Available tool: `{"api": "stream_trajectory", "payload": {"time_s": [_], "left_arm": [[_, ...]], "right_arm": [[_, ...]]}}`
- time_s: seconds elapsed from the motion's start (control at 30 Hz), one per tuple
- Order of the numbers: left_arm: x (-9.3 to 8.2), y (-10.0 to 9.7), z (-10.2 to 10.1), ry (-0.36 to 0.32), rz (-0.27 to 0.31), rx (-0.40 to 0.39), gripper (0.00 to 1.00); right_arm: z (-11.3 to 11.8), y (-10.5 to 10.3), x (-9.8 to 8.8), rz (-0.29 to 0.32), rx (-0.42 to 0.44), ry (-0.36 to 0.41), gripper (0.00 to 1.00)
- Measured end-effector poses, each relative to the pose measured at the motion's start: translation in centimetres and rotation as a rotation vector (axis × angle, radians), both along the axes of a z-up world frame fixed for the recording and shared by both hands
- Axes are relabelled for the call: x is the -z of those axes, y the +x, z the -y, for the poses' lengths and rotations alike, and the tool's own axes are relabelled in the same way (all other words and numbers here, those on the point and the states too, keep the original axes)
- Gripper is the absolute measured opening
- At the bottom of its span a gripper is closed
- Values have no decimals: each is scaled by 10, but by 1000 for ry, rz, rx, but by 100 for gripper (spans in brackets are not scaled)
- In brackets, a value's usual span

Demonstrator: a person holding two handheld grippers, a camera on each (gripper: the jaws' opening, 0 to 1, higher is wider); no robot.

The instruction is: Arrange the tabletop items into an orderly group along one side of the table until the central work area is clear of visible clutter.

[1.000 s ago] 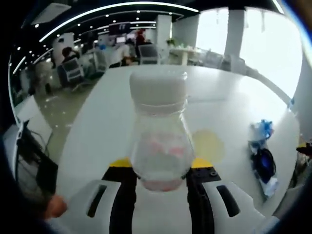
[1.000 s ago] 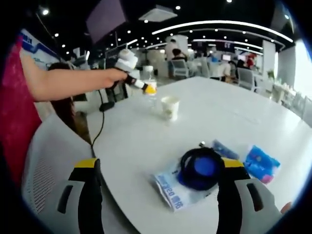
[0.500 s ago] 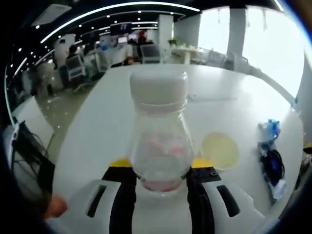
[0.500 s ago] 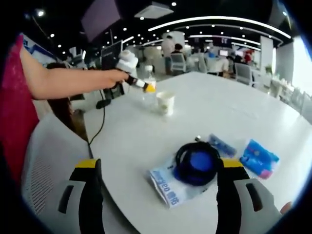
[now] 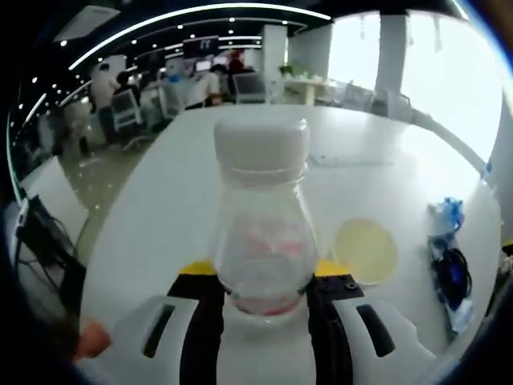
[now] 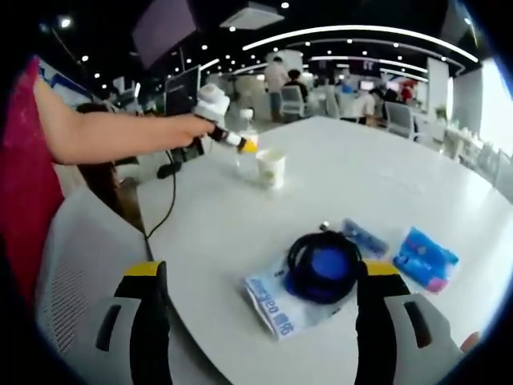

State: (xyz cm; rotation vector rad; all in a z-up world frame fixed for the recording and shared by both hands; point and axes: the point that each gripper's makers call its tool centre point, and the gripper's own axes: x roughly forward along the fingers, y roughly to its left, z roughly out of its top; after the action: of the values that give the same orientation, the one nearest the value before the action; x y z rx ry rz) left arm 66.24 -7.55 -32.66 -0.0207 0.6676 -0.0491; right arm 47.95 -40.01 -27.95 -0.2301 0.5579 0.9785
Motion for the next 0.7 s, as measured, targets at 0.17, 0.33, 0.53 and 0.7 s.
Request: {"api": "stream_trajectory", "payload": {"time_s": [0.17, 0.33, 0.53, 0.7], "left_arm": [[-6, -9, 9, 8, 31, -13, 38], [-6, -8, 11, 27, 33, 6, 38], [-5, -9, 11, 43, 52, 5, 39], [-5, -7, 9, 47, 54, -21, 38]], "right_arm": [[0, -1, 2, -5, 2, -5, 97], [-2, 0, 1, -3, 2, -3, 97], [-1, 0, 2, -3, 4, -6, 97], [-2, 1, 2, -3, 4, -4, 96]]}}
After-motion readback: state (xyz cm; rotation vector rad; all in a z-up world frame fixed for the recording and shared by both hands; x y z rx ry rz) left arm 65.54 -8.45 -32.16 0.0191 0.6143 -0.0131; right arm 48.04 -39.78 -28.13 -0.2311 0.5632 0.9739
